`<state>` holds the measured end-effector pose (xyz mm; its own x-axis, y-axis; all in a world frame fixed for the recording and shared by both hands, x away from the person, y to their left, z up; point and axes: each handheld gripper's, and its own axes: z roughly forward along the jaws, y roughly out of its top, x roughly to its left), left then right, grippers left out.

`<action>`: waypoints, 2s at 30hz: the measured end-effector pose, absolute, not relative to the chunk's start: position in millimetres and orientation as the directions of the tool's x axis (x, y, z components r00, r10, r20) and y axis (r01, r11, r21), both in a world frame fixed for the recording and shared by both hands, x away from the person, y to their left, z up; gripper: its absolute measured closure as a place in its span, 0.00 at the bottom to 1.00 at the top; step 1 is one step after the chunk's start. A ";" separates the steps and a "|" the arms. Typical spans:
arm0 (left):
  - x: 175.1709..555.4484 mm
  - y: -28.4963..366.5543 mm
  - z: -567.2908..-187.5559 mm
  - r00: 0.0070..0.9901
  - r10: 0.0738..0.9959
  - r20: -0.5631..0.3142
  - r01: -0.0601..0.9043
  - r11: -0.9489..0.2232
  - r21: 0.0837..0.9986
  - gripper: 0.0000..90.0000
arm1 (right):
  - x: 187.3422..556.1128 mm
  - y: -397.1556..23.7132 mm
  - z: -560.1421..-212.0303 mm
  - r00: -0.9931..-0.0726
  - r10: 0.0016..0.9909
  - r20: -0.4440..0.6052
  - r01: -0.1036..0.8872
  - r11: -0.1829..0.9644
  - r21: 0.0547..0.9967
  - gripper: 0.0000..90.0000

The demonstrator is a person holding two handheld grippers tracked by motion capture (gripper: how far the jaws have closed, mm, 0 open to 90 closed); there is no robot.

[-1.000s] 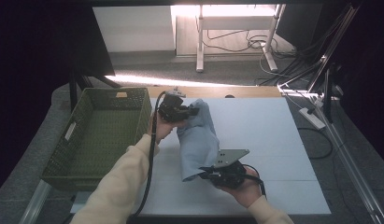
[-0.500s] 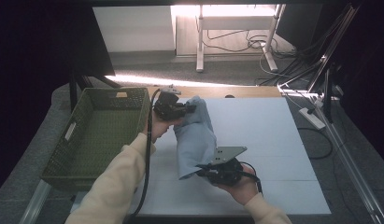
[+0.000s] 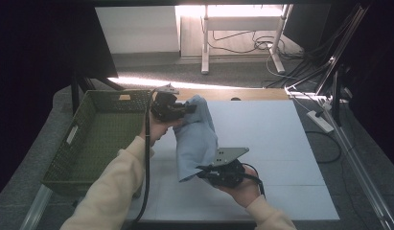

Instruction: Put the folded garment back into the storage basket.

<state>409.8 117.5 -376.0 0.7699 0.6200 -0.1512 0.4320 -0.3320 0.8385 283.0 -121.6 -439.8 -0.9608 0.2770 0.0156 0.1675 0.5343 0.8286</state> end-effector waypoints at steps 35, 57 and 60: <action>398.3 170.4 -349.6 0.729 0.669 -0.147 0.427 -0.276 0.861 0.91 | 294.0 -82.9 -421.4 -0.975 0.222 -0.011 0.105 0.507 0.855 0.91; 392.7 199.5 -335.2 0.704 0.696 -0.144 0.418 -0.242 0.876 0.91 | 300.0 -62.3 -411.6 -0.979 0.201 -0.020 0.082 0.486 0.870 0.91; 391.9 203.6 -333.3 0.702 0.698 -0.140 0.415 -0.241 0.877 0.91 | 301.3 -59.1 -409.6 -0.980 0.197 -0.024 0.077 0.489 0.869 0.91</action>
<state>391.9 203.6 -333.3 0.7021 0.6981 -0.1405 0.4149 -0.2407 0.8774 301.3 -59.1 -409.6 -0.9800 0.1973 -0.0240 0.0772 0.4889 0.8689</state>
